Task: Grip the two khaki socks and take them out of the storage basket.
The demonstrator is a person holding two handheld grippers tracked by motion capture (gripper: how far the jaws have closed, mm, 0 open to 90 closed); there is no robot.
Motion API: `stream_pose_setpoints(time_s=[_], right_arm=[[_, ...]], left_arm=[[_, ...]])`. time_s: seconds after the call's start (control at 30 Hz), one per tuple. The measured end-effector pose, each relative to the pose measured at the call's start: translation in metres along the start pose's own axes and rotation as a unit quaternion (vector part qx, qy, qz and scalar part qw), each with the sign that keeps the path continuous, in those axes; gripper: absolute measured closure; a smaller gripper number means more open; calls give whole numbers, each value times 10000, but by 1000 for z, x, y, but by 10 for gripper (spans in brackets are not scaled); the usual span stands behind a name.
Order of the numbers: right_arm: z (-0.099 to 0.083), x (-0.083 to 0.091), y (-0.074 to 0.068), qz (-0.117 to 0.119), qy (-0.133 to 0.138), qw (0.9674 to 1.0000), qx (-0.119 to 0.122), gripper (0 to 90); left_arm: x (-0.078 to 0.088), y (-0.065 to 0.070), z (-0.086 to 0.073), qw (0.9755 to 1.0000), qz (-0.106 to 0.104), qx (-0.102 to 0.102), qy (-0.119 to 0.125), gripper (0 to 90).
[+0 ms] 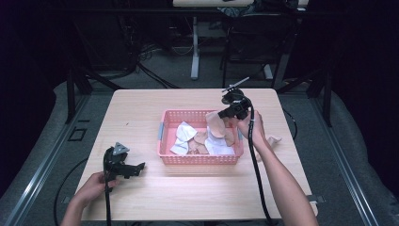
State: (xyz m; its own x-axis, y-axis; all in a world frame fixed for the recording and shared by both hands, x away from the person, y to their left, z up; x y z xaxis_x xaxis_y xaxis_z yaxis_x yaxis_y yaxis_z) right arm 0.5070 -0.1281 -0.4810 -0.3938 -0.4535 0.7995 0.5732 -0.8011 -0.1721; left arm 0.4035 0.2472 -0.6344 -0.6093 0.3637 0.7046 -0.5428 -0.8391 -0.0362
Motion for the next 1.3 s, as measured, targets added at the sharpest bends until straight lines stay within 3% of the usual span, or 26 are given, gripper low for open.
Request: stream_pose_setpoints(time_s=[0.23,0.73,1.3], right_arm=[[3,14,-9,102,134,9998,106,884],[1,51,-13,273,340,9988,203,885],[-2,103,-6,236,641,9972,289,885]], left_arm=[[0,0,0,10000,0,-3,-1,0],[0,0,0,10000,1,-1,1,0],[0,0,0,10000,1,-2,0,0]])
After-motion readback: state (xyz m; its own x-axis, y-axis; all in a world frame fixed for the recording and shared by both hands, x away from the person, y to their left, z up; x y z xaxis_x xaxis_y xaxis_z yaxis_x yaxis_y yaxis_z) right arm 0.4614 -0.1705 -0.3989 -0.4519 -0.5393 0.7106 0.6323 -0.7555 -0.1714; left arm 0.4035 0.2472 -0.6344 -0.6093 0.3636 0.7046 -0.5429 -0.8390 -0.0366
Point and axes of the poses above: each handheld gripper's, and its own axes: x roughly backward along the jaws, z roughly out of its top, y roughly to its right, the point moved 6 cm from there along -x, roughly forward along the jaws, and after that the axes turned 3 degrees about -x, right-handed, at the moved point
